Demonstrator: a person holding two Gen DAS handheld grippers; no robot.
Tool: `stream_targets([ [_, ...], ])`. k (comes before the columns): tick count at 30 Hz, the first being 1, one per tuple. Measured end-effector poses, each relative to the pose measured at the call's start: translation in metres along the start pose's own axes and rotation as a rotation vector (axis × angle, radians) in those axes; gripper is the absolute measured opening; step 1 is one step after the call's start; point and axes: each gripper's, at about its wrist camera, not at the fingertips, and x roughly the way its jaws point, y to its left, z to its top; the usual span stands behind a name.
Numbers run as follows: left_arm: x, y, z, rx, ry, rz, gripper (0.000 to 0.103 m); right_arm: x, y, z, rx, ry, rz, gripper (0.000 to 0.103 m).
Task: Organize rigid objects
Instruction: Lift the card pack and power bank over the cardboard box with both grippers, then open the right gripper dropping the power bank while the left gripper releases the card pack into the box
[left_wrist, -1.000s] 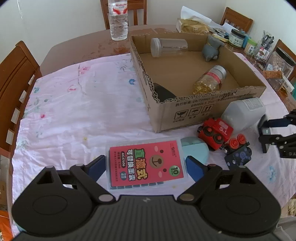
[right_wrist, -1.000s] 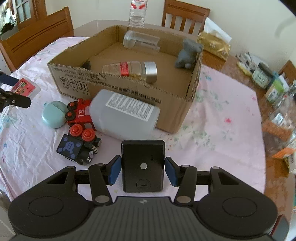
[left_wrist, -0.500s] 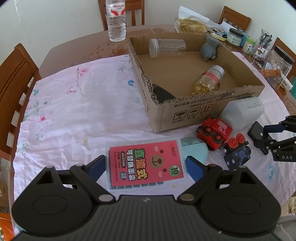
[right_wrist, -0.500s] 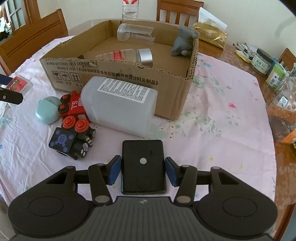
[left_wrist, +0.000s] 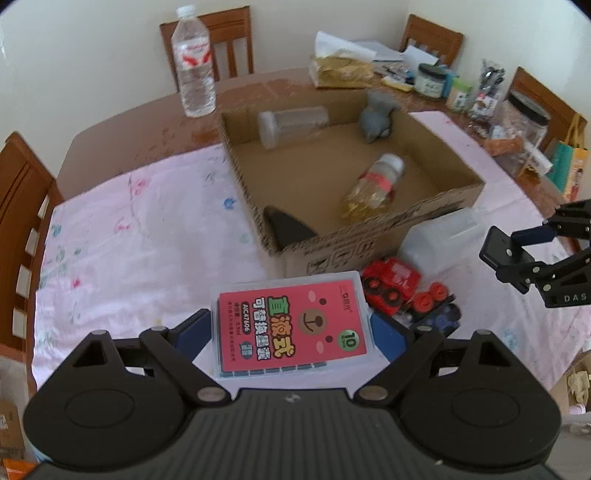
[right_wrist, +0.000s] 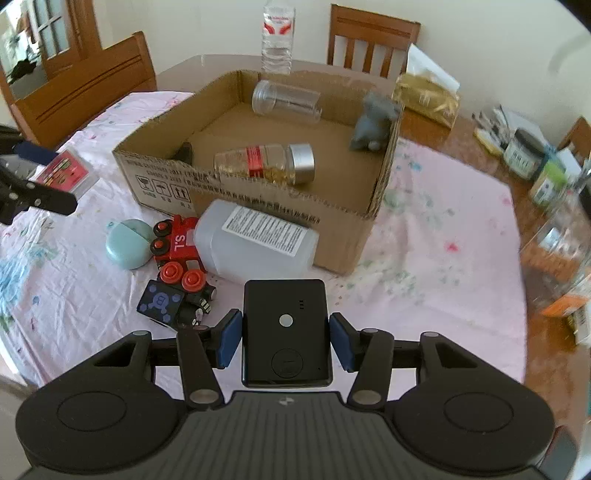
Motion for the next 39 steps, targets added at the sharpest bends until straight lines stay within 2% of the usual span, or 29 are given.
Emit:
stream_targets([
  [7, -0.009, -0.003, 0.019, 0.021, -0.039, -0.019, 0.091, -0.023, -0.011, 0.029, -0.026, -0.078, -0.004, 0.057],
  [12, -0.008, -0.002, 0.032, 0.043, -0.063, -0.013, 0.091, -0.014, -0.017, 0.067, -0.040, -0.147, 0.007, 0.057],
  [16, -0.003, 0.001, 0.043, 0.048, -0.075, 0.004, 0.091, 0.009, -0.020, 0.100, -0.062, -0.169, 0.034, 0.057],
  [23, 0.003, 0.010, 0.051, 0.020, -0.087, 0.053, 0.091, 0.073, -0.025, 0.148, -0.083, -0.121, 0.053, 0.057],
  [29, 0.004, 0.010, 0.058, -0.009, -0.098, 0.072, 0.091, 0.109, -0.036, 0.169, -0.085, -0.084, 0.001, 0.057],
  [30, 0.005, 0.009, 0.060, -0.009, -0.100, 0.073, 0.091, 0.112, -0.038, 0.171, -0.084, -0.081, 0.002, 0.061],
  [32, 0.007, 0.007, 0.064, -0.006, -0.105, 0.076, 0.091, 0.110, -0.042, 0.172, -0.071, -0.102, -0.010, 0.080],
  [33, 0.009, 0.006, 0.067, -0.006, -0.105, 0.076, 0.091, 0.106, -0.044, 0.171, -0.059, -0.121, -0.005, 0.095],
  [34, 0.011, 0.005, 0.069, -0.005, -0.106, 0.076, 0.091, 0.101, -0.047, 0.170, -0.042, -0.140, 0.012, 0.101],
  [39, 0.026, 0.000, 0.088, 0.010, -0.115, 0.075, 0.091, 0.081, -0.053, 0.164, -0.012, -0.146, 0.024, 0.103],
])
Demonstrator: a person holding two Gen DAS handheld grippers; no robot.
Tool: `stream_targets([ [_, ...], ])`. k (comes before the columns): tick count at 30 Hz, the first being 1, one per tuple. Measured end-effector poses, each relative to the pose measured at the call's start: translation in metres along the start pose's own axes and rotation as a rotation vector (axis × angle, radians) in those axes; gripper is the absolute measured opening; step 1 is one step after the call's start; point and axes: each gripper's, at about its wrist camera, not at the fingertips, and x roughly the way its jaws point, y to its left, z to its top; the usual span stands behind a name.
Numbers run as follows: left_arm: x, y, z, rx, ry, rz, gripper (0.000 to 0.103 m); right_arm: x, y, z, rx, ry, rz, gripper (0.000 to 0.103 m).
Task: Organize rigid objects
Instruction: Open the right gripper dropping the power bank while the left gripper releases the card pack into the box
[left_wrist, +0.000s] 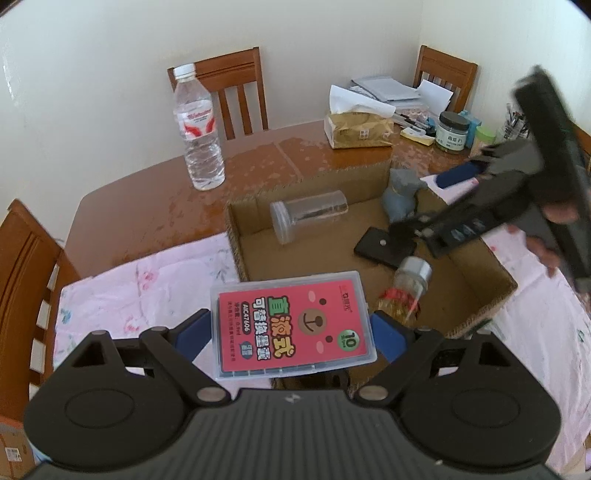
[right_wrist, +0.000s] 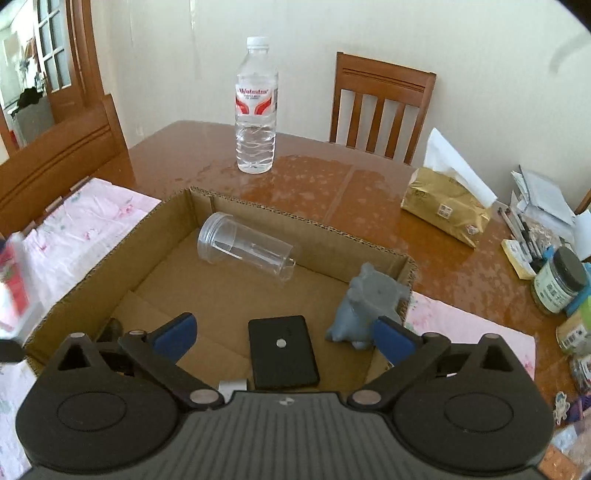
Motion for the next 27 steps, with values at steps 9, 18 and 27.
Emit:
stream_targets([
  [9, 0.060, -0.013, 0.031, 0.015, 0.034, 0.000, 0.091, -0.036, -0.007, -0.023, 0.053, 0.041, -0.071, 0.103],
  [18, 0.070, -0.009, 0.050, -0.049, -0.012, 0.051, 0.097, -0.053, -0.009, -0.044, 0.132, 0.053, -0.075, 0.103],
  [27, 0.027, -0.005, 0.021, -0.096, -0.035, 0.114, 0.099, -0.060, -0.004, -0.063, 0.172, 0.058, -0.059, 0.103],
])
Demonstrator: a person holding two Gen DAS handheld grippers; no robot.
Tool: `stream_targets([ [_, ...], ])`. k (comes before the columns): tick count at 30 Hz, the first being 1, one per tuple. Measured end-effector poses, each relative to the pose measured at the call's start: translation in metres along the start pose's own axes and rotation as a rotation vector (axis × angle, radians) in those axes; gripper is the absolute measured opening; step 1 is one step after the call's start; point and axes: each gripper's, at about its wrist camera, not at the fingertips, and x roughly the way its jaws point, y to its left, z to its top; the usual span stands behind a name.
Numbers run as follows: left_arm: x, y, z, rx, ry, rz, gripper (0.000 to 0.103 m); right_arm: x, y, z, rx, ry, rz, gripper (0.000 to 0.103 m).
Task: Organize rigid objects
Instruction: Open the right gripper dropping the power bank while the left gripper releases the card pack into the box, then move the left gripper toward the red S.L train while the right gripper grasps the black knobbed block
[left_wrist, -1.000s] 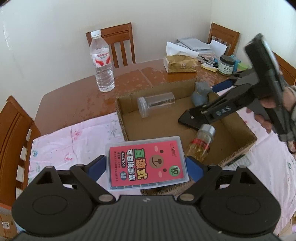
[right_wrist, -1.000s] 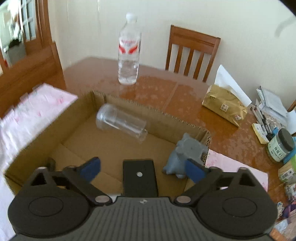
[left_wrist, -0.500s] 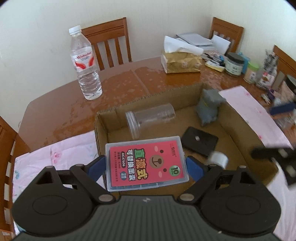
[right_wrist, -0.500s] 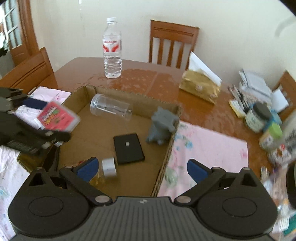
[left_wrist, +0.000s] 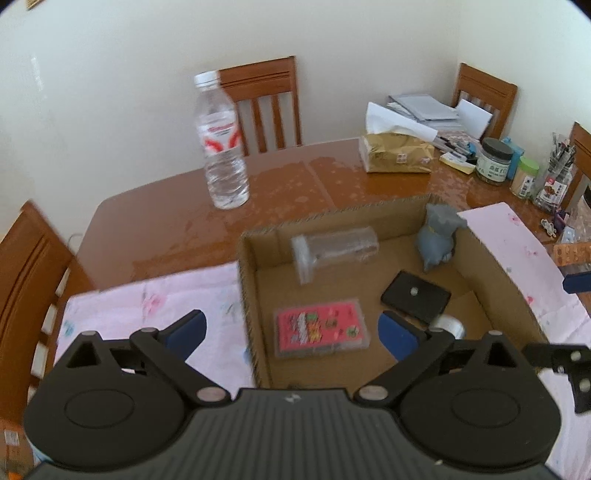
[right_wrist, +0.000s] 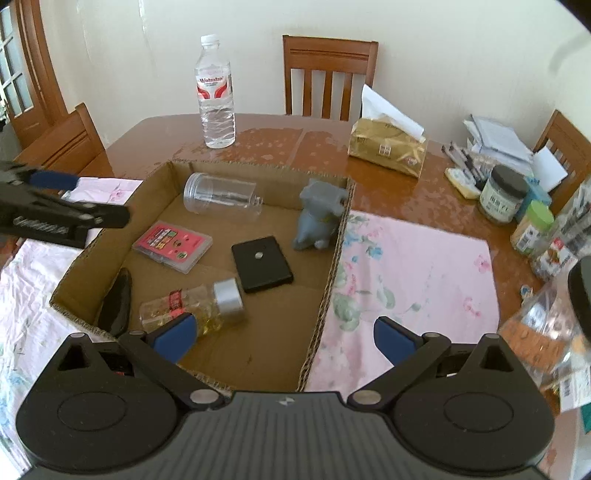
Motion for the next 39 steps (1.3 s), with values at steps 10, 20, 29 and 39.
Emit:
stream_targets([
  [10, -0.034, 0.014, -0.060, -0.084, 0.031, 0.059, 0.099, -0.010, 0.011, -0.030, 0.029, 0.033, 0.017, 0.103],
  [20, -0.039, 0.026, -0.100, -0.067, 0.056, -0.028, 0.099, 0.000, 0.060, -0.044, 0.072, 0.092, 0.015, 0.103],
  [29, -0.040, 0.032, -0.122, -0.012, 0.066, -0.120, 0.099, 0.008, 0.093, -0.069, 0.074, 0.181, -0.069, 0.103],
  [39, -0.038, 0.036, -0.133, 0.012, 0.067, -0.180, 0.099, 0.016, 0.123, -0.097, 0.062, 0.199, -0.076, 0.103],
])
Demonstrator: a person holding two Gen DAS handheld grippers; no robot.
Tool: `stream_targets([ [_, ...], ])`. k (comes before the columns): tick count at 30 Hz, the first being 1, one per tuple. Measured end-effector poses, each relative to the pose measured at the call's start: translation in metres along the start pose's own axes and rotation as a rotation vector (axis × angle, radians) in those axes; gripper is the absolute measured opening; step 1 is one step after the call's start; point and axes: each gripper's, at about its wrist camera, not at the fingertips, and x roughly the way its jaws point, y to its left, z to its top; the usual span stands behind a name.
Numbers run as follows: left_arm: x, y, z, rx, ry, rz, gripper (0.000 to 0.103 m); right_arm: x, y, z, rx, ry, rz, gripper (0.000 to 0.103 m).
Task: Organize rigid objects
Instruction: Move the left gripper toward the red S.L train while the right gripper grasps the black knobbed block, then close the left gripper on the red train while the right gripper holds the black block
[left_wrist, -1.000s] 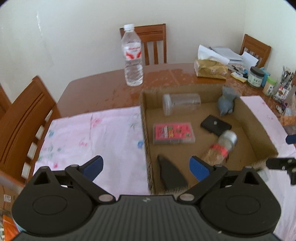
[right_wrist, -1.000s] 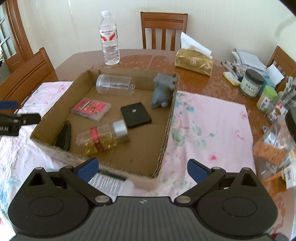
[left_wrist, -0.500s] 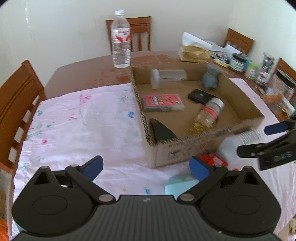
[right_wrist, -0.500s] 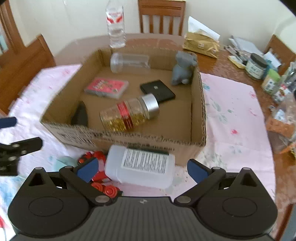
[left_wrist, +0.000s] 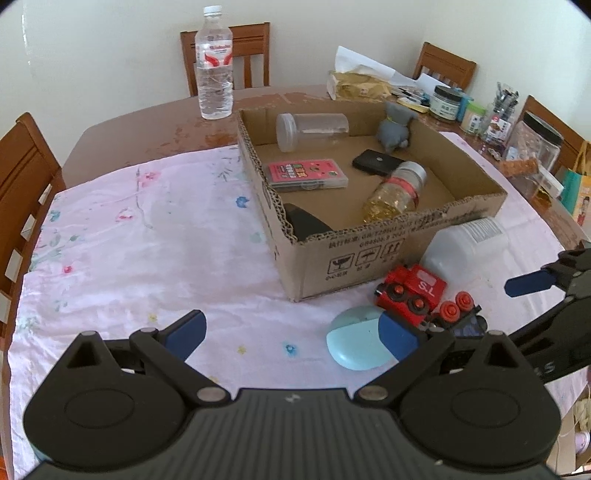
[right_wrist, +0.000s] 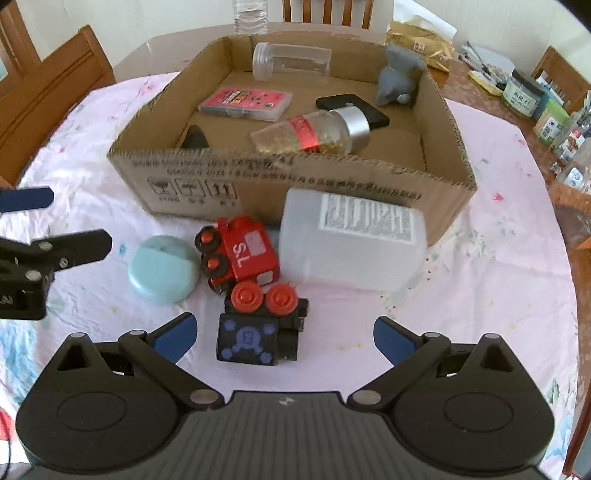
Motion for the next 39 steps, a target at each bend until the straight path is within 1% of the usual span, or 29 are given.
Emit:
stream_targets([
  [2, 0.000, 0.000, -0.002, 0.005, 0.006, -0.008, 0.099, 0.002, 0.002, -0.003, 0.002, 0.002, -0.004, 0.099],
  [4, 0.001, 0.000, -0.005, 0.009, 0.013, -0.016, 0.099, 0.004, 0.001, -0.004, 0.018, -0.008, 0.002, 0.087],
  [6, 0.002, 0.000, -0.007, 0.012, 0.020, -0.021, 0.099, 0.005, 0.000, -0.005, 0.036, -0.016, 0.024, 0.080],
  [8, 0.002, -0.002, -0.008, 0.015, 0.024, -0.024, 0.099, 0.005, 0.001, -0.008, 0.039, -0.018, 0.029, 0.069],
  [9, 0.002, -0.002, -0.008, 0.017, 0.025, -0.026, 0.099, 0.006, 0.002, -0.008, 0.041, -0.017, 0.031, 0.060],
  [10, 0.001, -0.003, -0.009, 0.021, 0.025, -0.030, 0.099, 0.005, 0.001, -0.010, 0.047, -0.020, 0.037, 0.055],
  [18, 0.005, -0.025, -0.005, 0.075, 0.037, -0.055, 0.099, -0.001, -0.014, -0.023, 0.084, -0.031, 0.032, 0.054],
  [21, 0.009, -0.038, -0.002, 0.099, 0.042, -0.072, 0.099, -0.004, -0.024, -0.028, 0.080, -0.025, 0.023, 0.054],
  [25, 0.019, -0.057, 0.001, 0.157, 0.043, -0.104, 0.099, -0.006, -0.039, -0.038, 0.077, -0.019, 0.013, 0.055],
  [27, 0.024, -0.065, 0.003, 0.185, 0.039, -0.109, 0.099, -0.007, -0.046, -0.042, 0.079, -0.030, 0.017, 0.057],
  [29, 0.031, -0.071, 0.005, 0.206, 0.034, -0.109, 0.098, -0.008, -0.049, -0.046, 0.063, -0.034, 0.022, 0.062],
  [31, 0.037, -0.073, 0.008, 0.210, 0.041, -0.127, 0.094, -0.008, -0.052, -0.049, 0.050, -0.036, 0.011, 0.078],
  [33, 0.043, -0.075, 0.010, 0.211, 0.048, -0.145, 0.093, -0.008, -0.054, -0.052, 0.030, -0.039, 0.014, 0.084],
  [35, 0.048, -0.077, 0.012, 0.223, 0.048, -0.158, 0.091, -0.006, -0.056, -0.055, 0.012, -0.034, 0.011, 0.087],
  [37, 0.052, -0.080, 0.014, 0.238, 0.049, -0.165, 0.091, -0.004, -0.056, -0.056, -0.002, -0.032, 0.011, 0.096],
  [38, 0.055, -0.081, 0.015, 0.242, 0.052, -0.169, 0.091, -0.003, -0.057, -0.057, -0.002, -0.029, 0.016, 0.098],
  [39, 0.058, -0.083, 0.016, 0.246, 0.053, -0.175, 0.091, -0.002, -0.058, -0.058, -0.001, -0.027, 0.022, 0.103],
])
